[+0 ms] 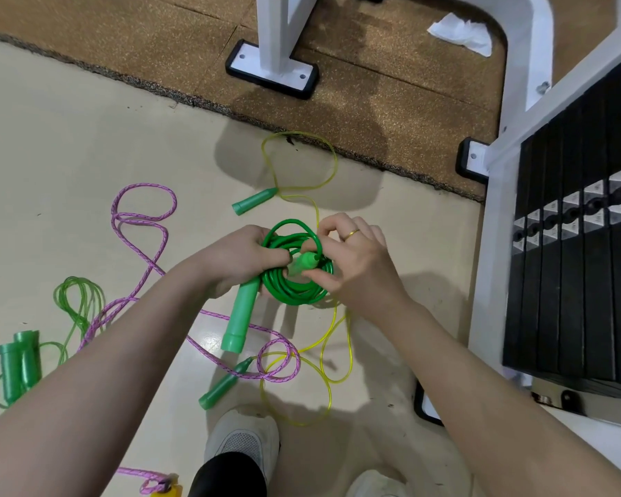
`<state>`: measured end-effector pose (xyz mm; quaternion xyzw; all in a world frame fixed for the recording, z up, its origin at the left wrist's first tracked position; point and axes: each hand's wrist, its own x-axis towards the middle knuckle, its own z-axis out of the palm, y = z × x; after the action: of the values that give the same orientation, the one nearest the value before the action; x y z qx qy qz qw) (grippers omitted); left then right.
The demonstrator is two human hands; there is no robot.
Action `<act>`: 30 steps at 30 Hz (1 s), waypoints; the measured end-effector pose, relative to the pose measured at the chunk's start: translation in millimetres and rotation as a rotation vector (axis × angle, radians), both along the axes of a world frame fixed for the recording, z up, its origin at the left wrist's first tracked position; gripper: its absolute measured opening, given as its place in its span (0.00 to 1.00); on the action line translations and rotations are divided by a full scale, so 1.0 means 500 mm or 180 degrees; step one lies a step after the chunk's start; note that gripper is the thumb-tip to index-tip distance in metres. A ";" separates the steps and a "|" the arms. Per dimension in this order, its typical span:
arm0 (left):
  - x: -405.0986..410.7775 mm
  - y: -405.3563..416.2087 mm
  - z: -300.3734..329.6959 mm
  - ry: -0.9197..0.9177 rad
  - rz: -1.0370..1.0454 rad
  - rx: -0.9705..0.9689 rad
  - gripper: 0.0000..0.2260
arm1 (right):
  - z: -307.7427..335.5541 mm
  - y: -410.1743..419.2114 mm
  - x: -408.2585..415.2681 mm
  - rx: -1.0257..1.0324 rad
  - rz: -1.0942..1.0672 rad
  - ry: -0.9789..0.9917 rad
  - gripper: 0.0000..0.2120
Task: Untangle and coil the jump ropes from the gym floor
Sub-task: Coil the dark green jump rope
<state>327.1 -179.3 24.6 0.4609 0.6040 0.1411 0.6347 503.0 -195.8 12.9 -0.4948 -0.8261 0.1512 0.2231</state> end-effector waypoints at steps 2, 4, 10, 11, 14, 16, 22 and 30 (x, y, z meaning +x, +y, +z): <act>0.001 -0.002 -0.002 -0.0070 0.0063 0.0008 0.02 | -0.007 -0.007 -0.001 -0.0311 -0.0238 0.0019 0.18; 0.004 -0.005 0.000 -0.0176 0.0170 0.0014 0.05 | 0.026 -0.004 -0.013 -0.1610 -0.0685 0.1115 0.25; 0.029 -0.001 0.022 -0.0764 0.0079 0.0336 0.13 | 0.068 0.008 -0.009 -0.3589 -0.1000 0.3652 0.14; 0.031 0.001 0.025 -0.0859 0.0050 0.0373 0.13 | 0.065 0.002 -0.003 -0.3634 -0.0887 0.3577 0.14; 0.031 0.003 0.039 -0.0943 0.0011 0.0508 0.06 | 0.078 0.002 0.007 -0.4090 -0.0647 0.3882 0.20; 0.031 0.002 0.043 -0.0924 -0.0086 0.0544 0.03 | 0.073 0.003 0.012 -0.4151 -0.0461 0.3924 0.26; 0.040 0.007 0.058 -0.0665 -0.0301 0.0647 0.02 | 0.065 -0.006 0.012 -0.3870 -0.0305 0.3705 0.44; 0.045 0.022 0.073 -0.0378 -0.0364 0.0903 0.04 | 0.089 -0.004 0.043 -0.3515 -0.0389 0.3948 0.20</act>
<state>349.8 -168.1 61.3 0.5704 0.5121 0.2156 0.6048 524.5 -197.7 57.6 -0.4040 -0.3320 0.7675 0.3708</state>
